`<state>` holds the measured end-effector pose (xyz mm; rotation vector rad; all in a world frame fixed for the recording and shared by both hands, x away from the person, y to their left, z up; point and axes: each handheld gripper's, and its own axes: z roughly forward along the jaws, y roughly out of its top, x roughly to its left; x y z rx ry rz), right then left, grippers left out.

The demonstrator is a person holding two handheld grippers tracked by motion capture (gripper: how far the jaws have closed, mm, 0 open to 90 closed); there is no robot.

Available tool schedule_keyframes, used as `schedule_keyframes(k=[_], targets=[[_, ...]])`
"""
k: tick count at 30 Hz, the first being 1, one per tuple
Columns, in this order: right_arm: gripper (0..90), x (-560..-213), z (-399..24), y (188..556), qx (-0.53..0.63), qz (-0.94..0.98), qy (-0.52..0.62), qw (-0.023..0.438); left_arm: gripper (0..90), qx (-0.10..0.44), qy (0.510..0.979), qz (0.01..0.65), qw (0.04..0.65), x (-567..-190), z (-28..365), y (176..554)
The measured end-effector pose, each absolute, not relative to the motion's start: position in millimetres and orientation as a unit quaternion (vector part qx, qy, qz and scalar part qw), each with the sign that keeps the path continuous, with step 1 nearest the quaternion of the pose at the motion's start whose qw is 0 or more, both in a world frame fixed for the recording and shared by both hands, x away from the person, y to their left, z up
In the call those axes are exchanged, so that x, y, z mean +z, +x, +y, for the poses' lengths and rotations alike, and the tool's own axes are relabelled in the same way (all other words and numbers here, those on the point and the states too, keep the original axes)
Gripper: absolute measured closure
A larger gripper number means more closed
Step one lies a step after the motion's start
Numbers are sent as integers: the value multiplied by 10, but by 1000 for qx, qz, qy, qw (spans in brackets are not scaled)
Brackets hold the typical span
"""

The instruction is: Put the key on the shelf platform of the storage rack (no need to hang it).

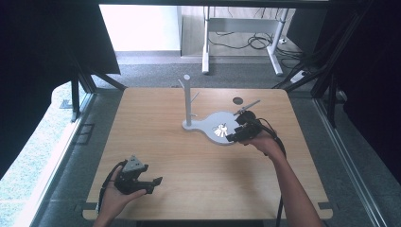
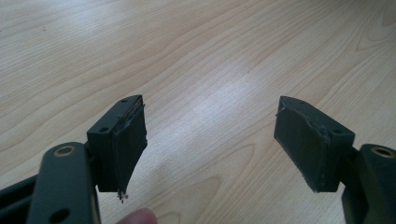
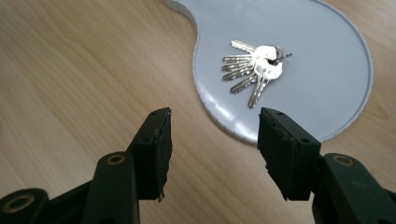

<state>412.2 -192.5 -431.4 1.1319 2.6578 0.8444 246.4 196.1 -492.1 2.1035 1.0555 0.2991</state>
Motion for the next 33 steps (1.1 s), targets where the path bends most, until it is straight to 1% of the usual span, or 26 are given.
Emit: schedule_keyframes(k=[1,2,5,6,10,11,12,13,14,15,17,23,24,30,33], targets=[[452,-4314,-1925,4122,280,881,375,66,255,117,822,412,375,-4921,1961,2464],[452,-4339,-1998,4000,290,878,374,67,255,117,823,411,375,-4919,1959,2463],[453,-4372,-2053,3901,294,878,372,67,255,117,823,411,374,-4919,1959,2461],[452,-4429,-2131,3774,299,877,371,66,255,116,822,413,375,-4920,1958,2460],[450,-4559,-2256,3550,305,874,371,71,255,118,823,411,373,-4927,1958,2466],[450,-4559,-2256,3550,305,874,371,71,255,118,823,411,373,-4927,1958,2466],[449,-4634,-2309,3427,308,874,370,71,255,118,824,410,373,-4929,1959,2468],[449,-4634,-2309,3427,308,874,370,71,255,118,824,410,372,-4932,1957,2469],[450,-4718,-2369,3308,308,873,370,71,255,119,824,411,372,-4933,1954,2468],[450,-4718,-2369,3308,308,873,370,71,255,119,824,411,372,-4933,1954,2468],[452,-4797,-2445,3194,311,872,371,67,255,118,823,412,372,-4931,1952,2466],[456,-4885,-2556,3035,312,868,380,72,255,118,824,412,370,-4939,1940,2465],[457,-4955,-2599,2967,316,865,383,75,255,117,825,412,369,-4942,1935,2466],[451,-5091,-2684,2934,306,861,400,80,255,115,827,412,365,-4971,1905,2470],[411,-5131,-2716,2954,309,851,414,97,255,115,829,409,365,-4966,1897,2470]])
